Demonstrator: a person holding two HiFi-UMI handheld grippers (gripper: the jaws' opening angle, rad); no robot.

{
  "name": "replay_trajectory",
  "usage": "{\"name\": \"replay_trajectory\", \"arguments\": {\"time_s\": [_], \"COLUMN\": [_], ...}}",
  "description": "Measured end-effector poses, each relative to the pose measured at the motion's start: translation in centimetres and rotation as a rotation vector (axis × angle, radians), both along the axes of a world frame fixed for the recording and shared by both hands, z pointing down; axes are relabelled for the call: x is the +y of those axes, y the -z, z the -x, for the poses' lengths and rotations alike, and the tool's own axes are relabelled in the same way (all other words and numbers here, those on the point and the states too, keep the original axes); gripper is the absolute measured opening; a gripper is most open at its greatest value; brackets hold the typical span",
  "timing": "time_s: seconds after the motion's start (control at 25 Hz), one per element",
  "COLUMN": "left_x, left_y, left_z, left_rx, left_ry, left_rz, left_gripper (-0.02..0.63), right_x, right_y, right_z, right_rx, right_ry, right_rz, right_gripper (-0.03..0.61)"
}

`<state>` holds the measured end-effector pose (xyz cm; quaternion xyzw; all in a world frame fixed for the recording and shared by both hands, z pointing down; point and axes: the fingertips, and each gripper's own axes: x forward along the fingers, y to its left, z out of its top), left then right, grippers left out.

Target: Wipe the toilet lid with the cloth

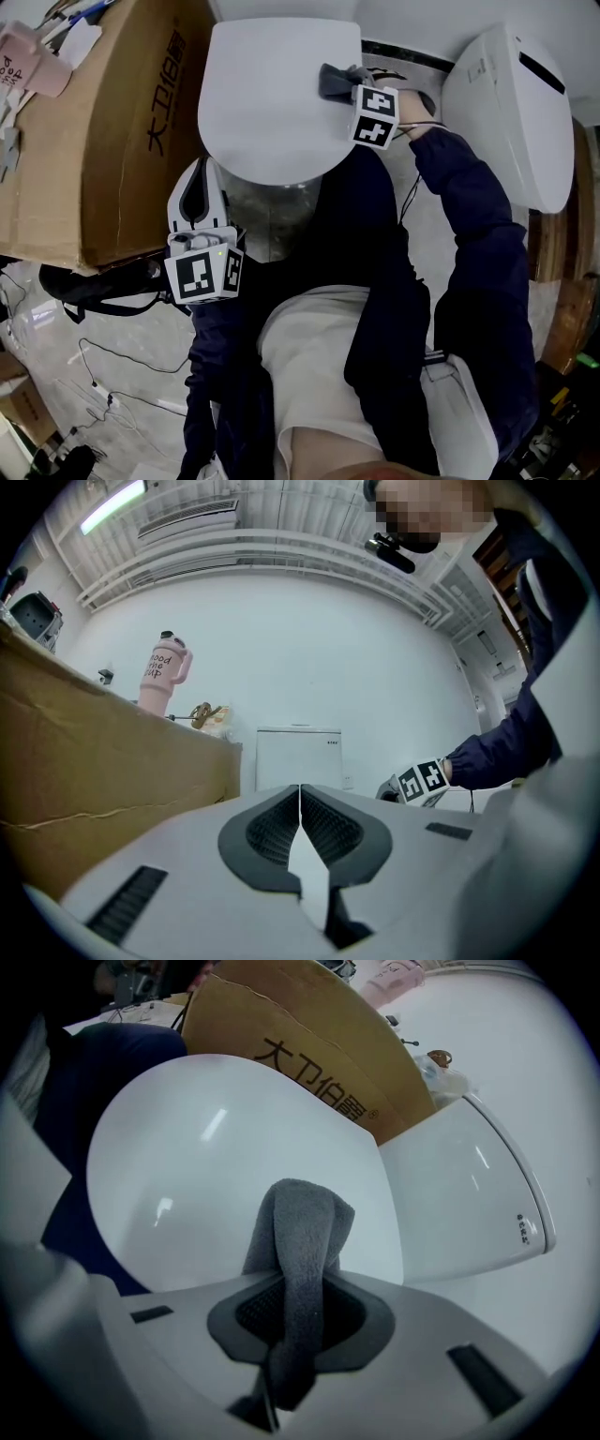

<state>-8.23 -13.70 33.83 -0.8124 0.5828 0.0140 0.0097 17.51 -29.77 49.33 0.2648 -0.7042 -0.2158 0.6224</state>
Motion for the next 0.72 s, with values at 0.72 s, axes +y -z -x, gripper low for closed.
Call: {"name": "replay_trajectory", "arguments": {"time_s": [0.72], "left_x": [-0.6], "left_y": [0.0], "left_z": [-0.9], "left_rx": [0.016], "left_ry": [-0.035], "left_rz": [-0.003], "left_gripper": [0.017], "right_x": [12.2], "right_y": [-0.6], "right_z": [2.6], "right_rx": [0.011], "right_ry": [0.043], "right_rz": [0.103], "right_gripper": [0.071]}}
